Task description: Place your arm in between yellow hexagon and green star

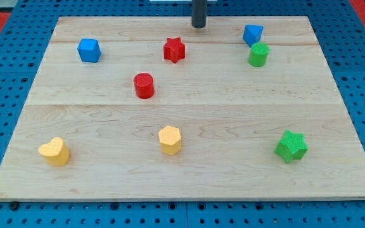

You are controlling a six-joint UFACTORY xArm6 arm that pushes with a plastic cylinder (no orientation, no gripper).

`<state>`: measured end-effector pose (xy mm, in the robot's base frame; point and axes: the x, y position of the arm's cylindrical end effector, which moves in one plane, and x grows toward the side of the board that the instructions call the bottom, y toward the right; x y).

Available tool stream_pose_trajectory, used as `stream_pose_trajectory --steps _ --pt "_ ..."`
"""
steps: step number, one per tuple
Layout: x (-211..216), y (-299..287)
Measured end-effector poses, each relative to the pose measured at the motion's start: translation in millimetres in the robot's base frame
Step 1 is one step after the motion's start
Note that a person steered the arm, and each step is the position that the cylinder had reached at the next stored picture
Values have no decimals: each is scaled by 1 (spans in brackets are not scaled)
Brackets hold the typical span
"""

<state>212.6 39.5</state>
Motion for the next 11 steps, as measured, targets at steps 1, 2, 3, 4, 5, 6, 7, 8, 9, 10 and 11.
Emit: stream_pose_trajectory --steps 1,2,3,4,5,6,7,8,9,10,11 --pt "-7 26" --pt "-11 49" --pt "-11 54" --pt "-11 55" --pt "-11 60" --pt "-11 66" --pt "-16 71" --pt "-16 63" --pt "5 36" --pt "31 9" --pt "54 4"
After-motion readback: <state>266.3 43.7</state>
